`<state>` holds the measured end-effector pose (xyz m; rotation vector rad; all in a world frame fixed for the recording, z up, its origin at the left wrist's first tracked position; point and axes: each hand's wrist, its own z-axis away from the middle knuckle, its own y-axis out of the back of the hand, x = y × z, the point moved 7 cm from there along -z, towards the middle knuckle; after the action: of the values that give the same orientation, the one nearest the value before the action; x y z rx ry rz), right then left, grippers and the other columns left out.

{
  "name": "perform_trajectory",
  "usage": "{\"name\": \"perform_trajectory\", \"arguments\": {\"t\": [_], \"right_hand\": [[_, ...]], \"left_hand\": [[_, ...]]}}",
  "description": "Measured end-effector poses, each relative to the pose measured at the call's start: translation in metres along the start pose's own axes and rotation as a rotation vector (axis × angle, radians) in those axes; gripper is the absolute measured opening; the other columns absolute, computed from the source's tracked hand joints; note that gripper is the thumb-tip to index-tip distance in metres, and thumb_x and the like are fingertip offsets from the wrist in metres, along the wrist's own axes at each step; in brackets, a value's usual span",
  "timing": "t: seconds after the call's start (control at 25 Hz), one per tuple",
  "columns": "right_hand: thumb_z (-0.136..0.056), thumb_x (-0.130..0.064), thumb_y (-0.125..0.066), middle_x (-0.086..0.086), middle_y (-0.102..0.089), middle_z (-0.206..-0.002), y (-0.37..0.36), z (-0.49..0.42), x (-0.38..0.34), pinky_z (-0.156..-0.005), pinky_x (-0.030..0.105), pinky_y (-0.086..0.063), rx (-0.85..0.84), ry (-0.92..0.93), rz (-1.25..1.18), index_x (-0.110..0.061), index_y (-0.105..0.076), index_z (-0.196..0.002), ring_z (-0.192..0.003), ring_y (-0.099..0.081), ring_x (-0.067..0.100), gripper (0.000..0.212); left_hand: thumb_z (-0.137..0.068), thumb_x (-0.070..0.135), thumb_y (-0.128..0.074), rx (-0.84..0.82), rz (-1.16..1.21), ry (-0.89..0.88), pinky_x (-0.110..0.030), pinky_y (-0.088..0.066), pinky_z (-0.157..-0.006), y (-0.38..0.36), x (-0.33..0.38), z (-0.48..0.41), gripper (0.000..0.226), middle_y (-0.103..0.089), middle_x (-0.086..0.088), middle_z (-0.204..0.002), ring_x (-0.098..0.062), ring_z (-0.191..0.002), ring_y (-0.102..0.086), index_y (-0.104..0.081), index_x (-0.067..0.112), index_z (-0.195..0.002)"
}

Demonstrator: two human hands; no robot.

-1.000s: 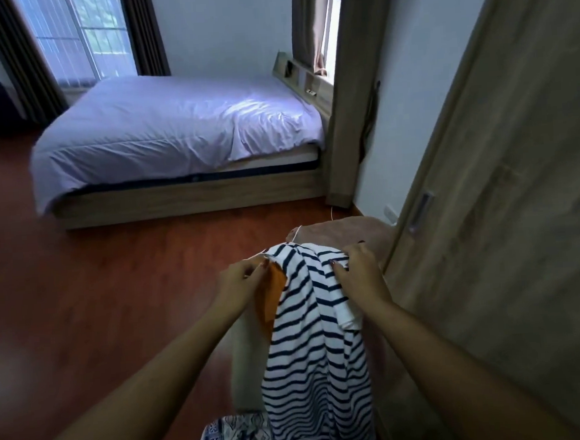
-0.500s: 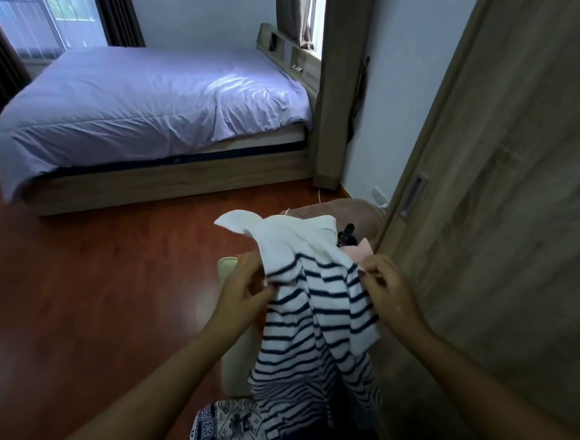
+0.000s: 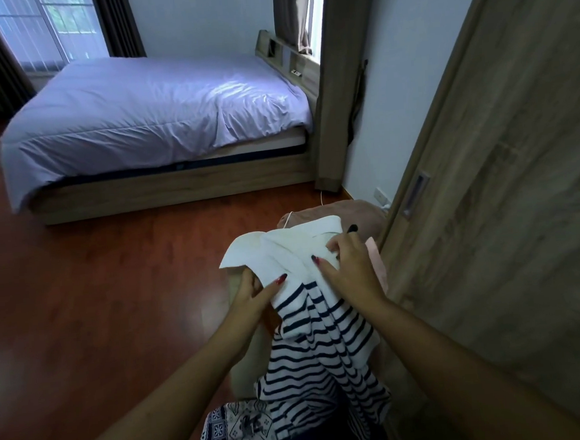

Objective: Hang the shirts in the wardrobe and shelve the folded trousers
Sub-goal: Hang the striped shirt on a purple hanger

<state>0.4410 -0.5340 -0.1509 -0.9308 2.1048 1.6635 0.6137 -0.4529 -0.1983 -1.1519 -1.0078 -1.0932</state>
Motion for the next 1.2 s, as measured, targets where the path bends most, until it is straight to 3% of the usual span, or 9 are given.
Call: {"name": "perform_trajectory", "arguments": {"t": [0.12,0.2,0.36,0.48,0.68,0.8,1.04,1.12,1.2], "right_hand": [[-0.084,-0.036,-0.062,0.004,-0.042,-0.125,-0.013,-0.006,-0.012,-0.096,0.027,-0.041,-0.059,0.015,0.073,-0.014,-0.047,-0.122,-0.113,-0.045,0.018,0.046],[-0.088,-0.027,-0.06,0.006,-0.047,-0.124,-0.019,-0.013,-0.018,-0.092,0.023,-0.042,-0.111,0.026,0.138,-0.01,-0.053,-0.122,-0.11,-0.05,0.017,0.039],[-0.09,-0.012,-0.053,-0.006,-0.061,-0.097,0.027,-0.013,-0.016,-0.083,0.021,-0.045,0.137,-0.032,-0.222,-0.015,-0.061,-0.104,-0.088,-0.056,0.005,0.016],[-0.089,-0.012,-0.049,-0.002,-0.059,-0.093,0.053,0.003,0.024,-0.077,0.031,-0.049,0.306,-0.181,-0.31,-0.02,-0.051,-0.098,-0.085,-0.058,0.015,0.012],[-0.09,-0.017,-0.045,0.014,-0.056,-0.115,0.023,0.003,0.062,-0.088,0.035,-0.046,0.003,-0.433,-0.262,-0.015,-0.053,-0.102,-0.104,-0.054,0.027,0.015],[-0.096,-0.031,-0.033,0.016,-0.06,-0.115,0.021,-0.006,0.057,-0.093,0.04,-0.045,-0.05,-0.527,-0.278,-0.007,-0.059,-0.104,-0.105,-0.055,0.029,0.037],[-0.081,-0.036,-0.062,0.002,-0.06,-0.104,0.005,0.002,0.04,-0.091,0.035,-0.047,-0.278,-0.499,-0.255,-0.016,-0.049,-0.117,-0.101,-0.058,0.021,0.043],[-0.075,-0.03,-0.056,0.006,-0.064,-0.096,0.004,0.002,0.049,-0.077,0.039,-0.054,-0.212,-0.624,-0.39,-0.024,-0.046,-0.119,-0.08,-0.065,0.023,0.046],[-0.078,-0.012,-0.046,0.011,-0.057,-0.081,0.001,0.001,0.053,-0.049,0.029,-0.048,-0.188,-0.74,-0.602,-0.014,-0.043,-0.124,-0.053,-0.056,0.019,0.046]], "left_hand": [[-0.087,0.021,-0.066,0.06,0.032,-0.015,-0.026,-0.057,-0.082,-0.004,0.007,-0.001,0.05,-0.065,0.003,-0.123,-0.009,-0.105,-0.066,-0.045,0.021,-0.133],[-0.087,0.012,-0.065,0.102,0.004,-0.027,-0.017,-0.056,-0.072,-0.005,0.009,0.001,0.049,-0.065,0.002,-0.121,-0.005,-0.099,-0.066,-0.046,0.017,-0.131],[-0.087,0.012,-0.065,0.126,-0.068,-0.126,-0.011,-0.053,-0.072,0.006,0.013,0.003,0.049,-0.059,0.014,-0.119,-0.002,-0.108,-0.059,-0.043,0.028,-0.128],[-0.087,0.019,-0.061,0.045,-0.45,-0.378,-0.012,-0.048,-0.084,-0.002,0.028,0.003,0.06,-0.052,0.019,-0.124,0.002,-0.109,-0.054,-0.034,0.038,-0.137],[-0.094,0.023,-0.046,-0.243,-1.242,-0.604,-0.028,-0.048,-0.087,-0.047,0.016,0.004,0.057,-0.042,0.0,-0.13,-0.018,-0.109,-0.048,-0.026,0.053,-0.139],[-0.092,0.035,-0.036,-0.327,-1.401,-0.789,-0.026,-0.041,-0.085,-0.054,0.008,0.01,0.048,-0.039,-0.001,-0.141,-0.017,-0.11,-0.043,-0.032,0.053,-0.137],[-0.085,0.033,-0.042,-0.47,-1.425,-0.767,-0.034,-0.039,-0.095,-0.039,-0.002,0.0,0.054,-0.037,-0.004,-0.143,-0.02,-0.117,-0.04,-0.036,0.043,-0.138],[-0.081,0.029,-0.046,-0.476,-1.391,-0.798,-0.033,-0.04,-0.091,-0.041,0.004,-0.001,0.052,-0.047,-0.006,-0.135,-0.022,-0.111,-0.044,-0.045,0.034,-0.133],[-0.078,0.022,-0.048,-0.529,-1.281,-0.781,-0.033,-0.046,-0.088,-0.045,0.014,0.0,0.044,-0.057,-0.001,-0.122,-0.018,-0.103,-0.051,-0.058,0.027,-0.12]]}}
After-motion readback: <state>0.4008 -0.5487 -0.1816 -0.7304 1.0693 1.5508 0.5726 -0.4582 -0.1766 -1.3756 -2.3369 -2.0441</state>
